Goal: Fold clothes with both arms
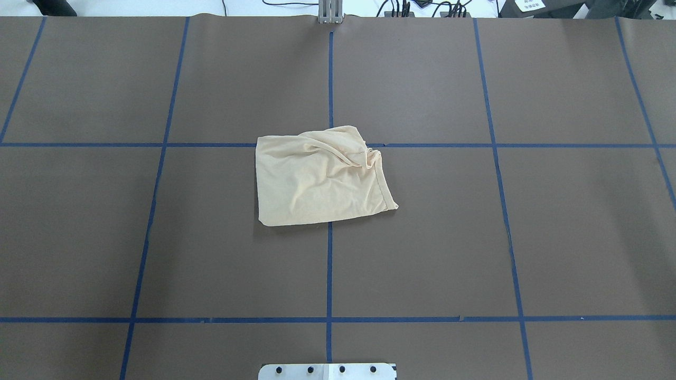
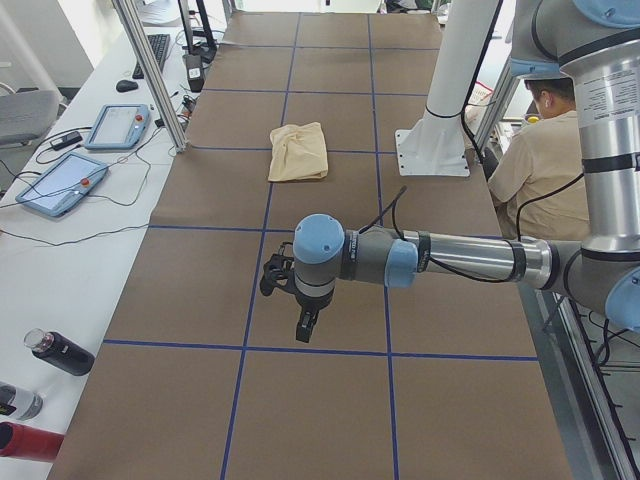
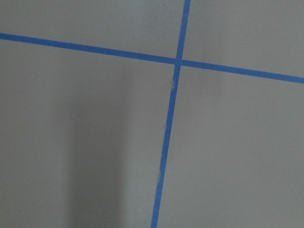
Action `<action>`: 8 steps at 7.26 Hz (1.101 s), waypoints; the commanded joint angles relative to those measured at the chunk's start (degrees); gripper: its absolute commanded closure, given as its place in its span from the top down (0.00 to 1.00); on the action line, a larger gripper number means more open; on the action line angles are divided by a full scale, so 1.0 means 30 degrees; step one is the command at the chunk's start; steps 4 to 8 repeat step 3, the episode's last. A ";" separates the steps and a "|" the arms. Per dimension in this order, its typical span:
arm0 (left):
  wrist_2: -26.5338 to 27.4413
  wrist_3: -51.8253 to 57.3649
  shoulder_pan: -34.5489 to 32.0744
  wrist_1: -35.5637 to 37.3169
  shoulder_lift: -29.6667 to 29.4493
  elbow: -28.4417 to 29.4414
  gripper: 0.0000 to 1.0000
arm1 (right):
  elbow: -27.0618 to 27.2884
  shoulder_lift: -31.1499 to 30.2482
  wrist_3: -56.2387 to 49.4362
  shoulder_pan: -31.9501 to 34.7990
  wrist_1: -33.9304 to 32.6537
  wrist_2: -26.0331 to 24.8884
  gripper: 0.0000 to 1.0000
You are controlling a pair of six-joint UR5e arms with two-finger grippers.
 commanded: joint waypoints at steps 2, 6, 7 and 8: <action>-0.0003 0.0026 -0.0015 0.0033 0.0233 0.0185 1.00 | -0.0040 0.0000 0.0073 -0.0030 0.0340 0.0446 1.00; 0.0026 0.0026 -0.0015 0.0033 0.0235 0.0214 1.00 | -0.0069 0.0000 0.0073 -0.0030 0.0369 0.0449 1.00; 0.0026 0.0026 -0.0015 0.0033 0.0235 0.0214 1.00 | -0.0069 0.0000 0.0073 -0.0030 0.0369 0.0449 1.00; 0.0026 0.0026 -0.0015 0.0033 0.0235 0.0214 1.00 | -0.0069 0.0000 0.0073 -0.0030 0.0369 0.0449 1.00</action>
